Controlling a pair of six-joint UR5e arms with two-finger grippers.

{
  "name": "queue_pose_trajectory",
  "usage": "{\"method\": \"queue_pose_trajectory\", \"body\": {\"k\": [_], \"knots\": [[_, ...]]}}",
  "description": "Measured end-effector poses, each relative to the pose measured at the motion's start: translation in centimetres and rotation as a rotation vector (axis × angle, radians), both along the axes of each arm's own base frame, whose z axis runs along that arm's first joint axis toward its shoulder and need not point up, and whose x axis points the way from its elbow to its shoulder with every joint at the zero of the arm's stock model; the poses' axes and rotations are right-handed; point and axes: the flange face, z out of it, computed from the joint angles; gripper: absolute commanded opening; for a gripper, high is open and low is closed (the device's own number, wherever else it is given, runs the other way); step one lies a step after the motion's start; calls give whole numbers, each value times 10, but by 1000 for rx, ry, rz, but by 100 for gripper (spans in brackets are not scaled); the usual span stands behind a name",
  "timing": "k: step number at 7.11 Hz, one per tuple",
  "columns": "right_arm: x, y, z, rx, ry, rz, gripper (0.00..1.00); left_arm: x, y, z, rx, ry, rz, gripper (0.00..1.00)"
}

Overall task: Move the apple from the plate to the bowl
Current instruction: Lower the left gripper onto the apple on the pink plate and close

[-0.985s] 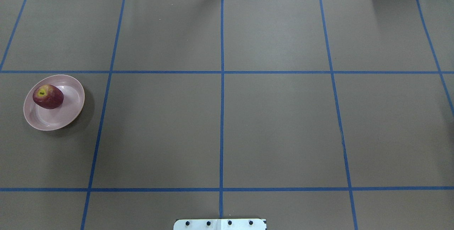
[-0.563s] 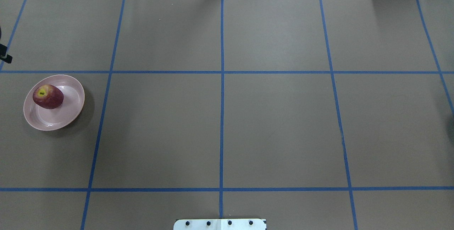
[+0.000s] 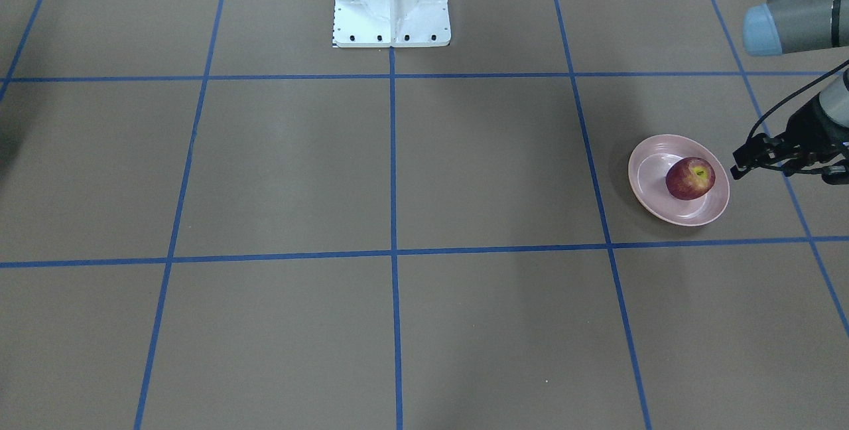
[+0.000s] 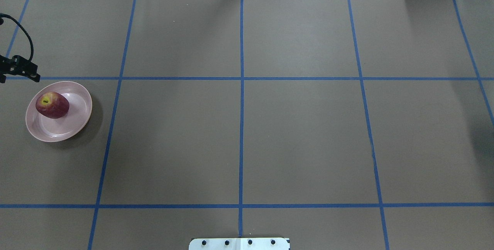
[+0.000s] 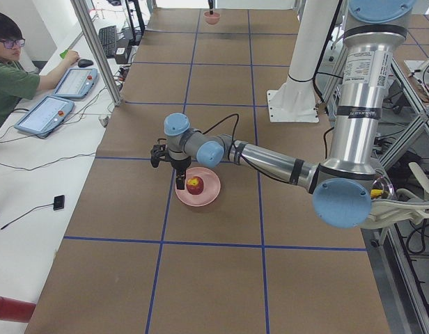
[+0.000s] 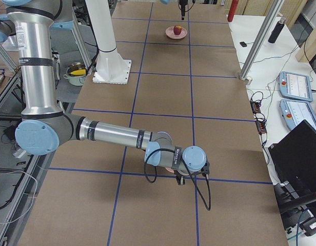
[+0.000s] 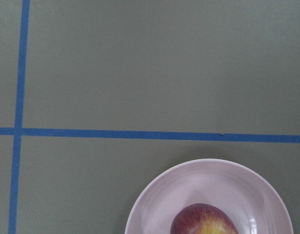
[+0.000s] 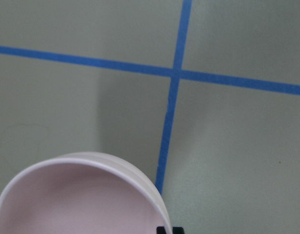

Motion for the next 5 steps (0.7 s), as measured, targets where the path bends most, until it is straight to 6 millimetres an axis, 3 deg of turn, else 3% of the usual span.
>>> {"method": "queue_pose_trajectory", "body": {"k": [2, 5], "knots": [[9, -18, -32, -12, -6, 18, 0, 31, 12, 11, 6, 0, 0, 99], [17, -30, -100, -51, -8, 34, 0, 50, 15, 34, 10, 4, 3, 99]]}}
